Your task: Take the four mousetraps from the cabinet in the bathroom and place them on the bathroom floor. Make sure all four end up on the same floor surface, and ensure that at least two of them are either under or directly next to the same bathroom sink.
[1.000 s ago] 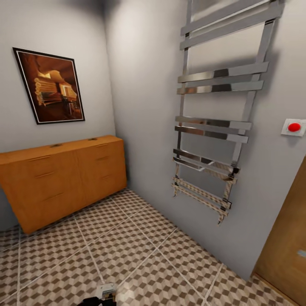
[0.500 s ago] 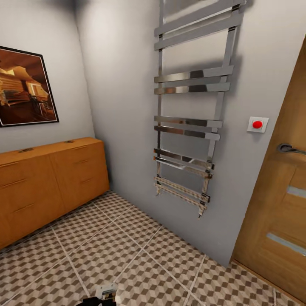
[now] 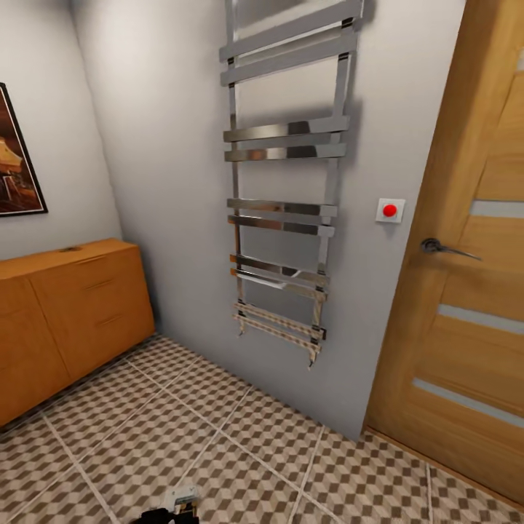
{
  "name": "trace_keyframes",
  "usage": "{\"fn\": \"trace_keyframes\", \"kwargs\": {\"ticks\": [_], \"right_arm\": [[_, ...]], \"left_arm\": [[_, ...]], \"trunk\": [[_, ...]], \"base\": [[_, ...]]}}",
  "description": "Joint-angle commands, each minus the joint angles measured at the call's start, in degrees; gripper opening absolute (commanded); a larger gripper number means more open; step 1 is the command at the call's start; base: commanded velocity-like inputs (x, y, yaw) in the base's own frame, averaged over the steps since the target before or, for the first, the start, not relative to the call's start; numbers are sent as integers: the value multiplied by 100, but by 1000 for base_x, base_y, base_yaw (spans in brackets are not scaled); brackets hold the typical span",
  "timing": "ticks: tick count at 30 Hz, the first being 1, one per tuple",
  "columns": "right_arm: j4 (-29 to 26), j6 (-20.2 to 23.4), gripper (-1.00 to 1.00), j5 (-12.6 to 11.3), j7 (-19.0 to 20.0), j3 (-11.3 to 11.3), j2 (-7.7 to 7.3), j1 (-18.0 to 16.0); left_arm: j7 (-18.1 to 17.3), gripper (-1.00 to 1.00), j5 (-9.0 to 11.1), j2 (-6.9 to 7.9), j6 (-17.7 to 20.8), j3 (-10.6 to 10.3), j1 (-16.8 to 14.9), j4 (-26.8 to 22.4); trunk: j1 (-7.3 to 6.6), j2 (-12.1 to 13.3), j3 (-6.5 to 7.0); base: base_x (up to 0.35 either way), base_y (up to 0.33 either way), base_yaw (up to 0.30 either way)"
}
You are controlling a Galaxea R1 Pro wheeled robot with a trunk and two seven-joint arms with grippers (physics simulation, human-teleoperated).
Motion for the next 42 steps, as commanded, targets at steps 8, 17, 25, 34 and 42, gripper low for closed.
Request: {"fn": "trace_keyframes", "kwargs": {"ticks": [8,17,25,34,42], "right_arm": [[6,10,-100,-61,-3,49,2,-6],[6,9,-100,-65,-3,49,9,-6],[6,11,-100,-63,-3,49,11,-6],[6,11,-100,-66,-5,49,11,-6],[6,12,-100,-66,-4,49,11,-6]], "left_arm": [[27,-100,42,-1,18,-1,-4,-3],[25,-100,42,-3,18,-1,-3,-3],[26,-100,42,-8,18,-1,-3,-2],[23,-100,42,-1,18,-1,-1,-1],[27,-100,42,-3,18,-1,-1,2]], "trunk": [[0,-3,-6],[0,-3,-6],[0,-3,-6],[0,-3,-6],[0,-3,-6]], "base": [[0,0,-290],[0,0,-290],[0,0,-290],[0,0,-290],[0,0,-290]]}}
